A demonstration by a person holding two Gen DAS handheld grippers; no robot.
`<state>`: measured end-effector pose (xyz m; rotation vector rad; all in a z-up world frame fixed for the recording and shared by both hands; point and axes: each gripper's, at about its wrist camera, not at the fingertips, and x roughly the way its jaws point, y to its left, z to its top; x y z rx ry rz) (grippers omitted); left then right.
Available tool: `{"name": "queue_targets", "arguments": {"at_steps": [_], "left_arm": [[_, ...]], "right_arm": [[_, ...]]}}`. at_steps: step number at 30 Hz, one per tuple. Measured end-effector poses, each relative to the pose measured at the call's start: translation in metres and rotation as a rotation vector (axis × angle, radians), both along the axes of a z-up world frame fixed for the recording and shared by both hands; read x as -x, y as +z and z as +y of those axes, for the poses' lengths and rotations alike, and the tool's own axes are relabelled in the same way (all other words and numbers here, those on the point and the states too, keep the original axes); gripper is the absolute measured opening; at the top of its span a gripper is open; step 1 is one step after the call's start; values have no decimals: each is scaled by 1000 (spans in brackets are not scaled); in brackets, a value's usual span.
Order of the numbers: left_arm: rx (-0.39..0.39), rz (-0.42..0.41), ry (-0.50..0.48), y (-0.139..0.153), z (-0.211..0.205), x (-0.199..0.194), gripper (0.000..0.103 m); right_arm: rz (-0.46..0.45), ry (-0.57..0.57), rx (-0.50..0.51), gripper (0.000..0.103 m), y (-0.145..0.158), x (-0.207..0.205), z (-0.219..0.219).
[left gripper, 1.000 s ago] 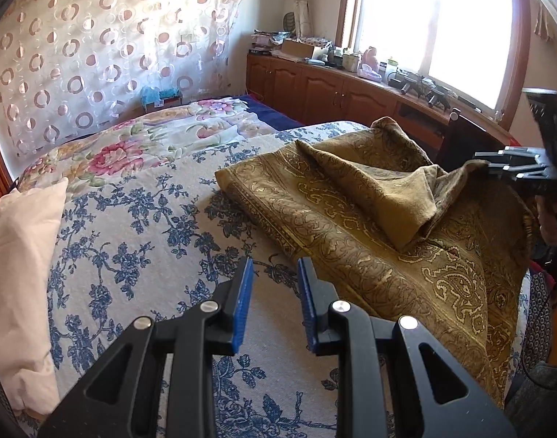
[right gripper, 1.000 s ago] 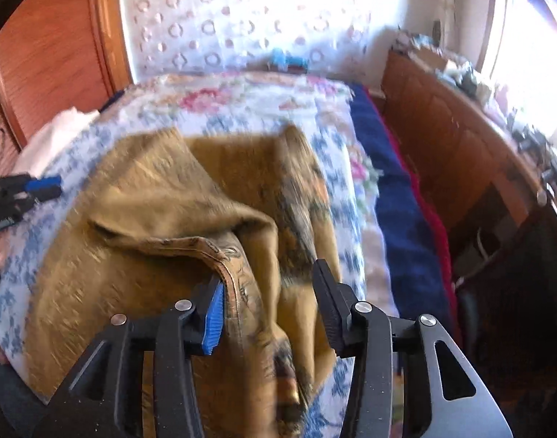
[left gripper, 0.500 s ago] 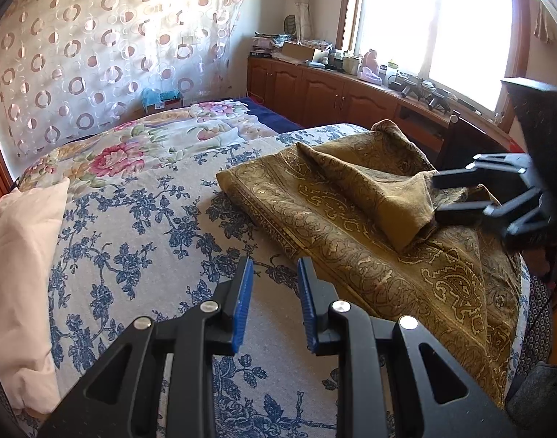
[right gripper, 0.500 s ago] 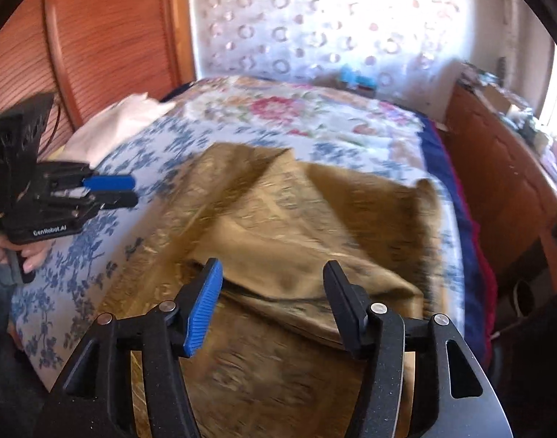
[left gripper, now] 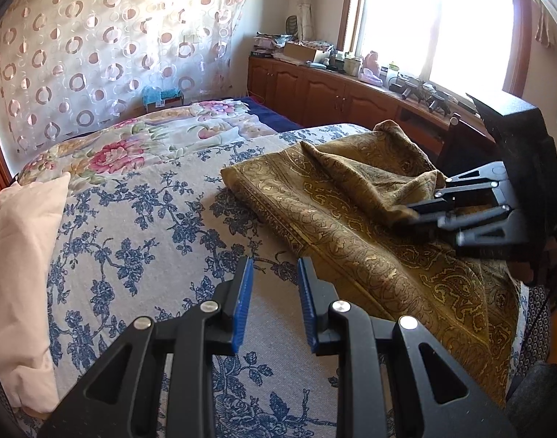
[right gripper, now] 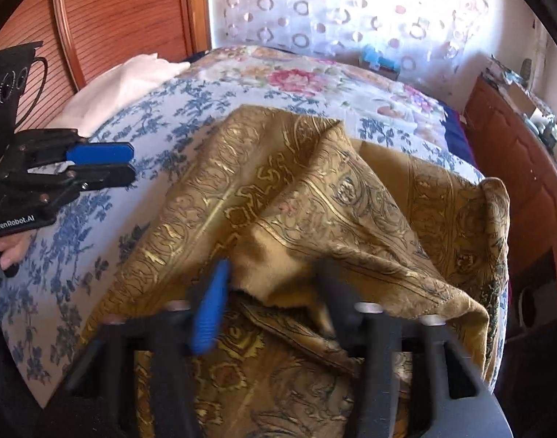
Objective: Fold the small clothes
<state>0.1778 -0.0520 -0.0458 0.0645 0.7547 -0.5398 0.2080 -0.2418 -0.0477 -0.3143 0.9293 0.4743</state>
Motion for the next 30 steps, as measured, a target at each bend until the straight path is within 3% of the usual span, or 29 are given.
{"name": "queue_targets", "arguments": {"at_steps": [2,6,10,15,19,24,30], "left_arm": [[4,-1,-2,0,0,1,23],[6,-3,-4,1,0,2,23],[6,-2,-4,0,0,2,23],[-2,2,2,-1,-2,2,23],[-10,10,13,-2,-3,0,23],[-18,13,14,-1,-7,1,23],[-41,7,4,4,-17,8,23]], "right_arm": [[-4,11,-15,7,7,-1,-8],[-99,-36,6,6,41,-16,-32],[-179,-125,60,6,68,-54,-65],[-190,-269,153,7,64,-110,-101],[-170,-366,176,41,58,-125,-126],[-159,-336,73,42,59,-104,-137],[-149,-283,55,42,46,-90,-129]]}}
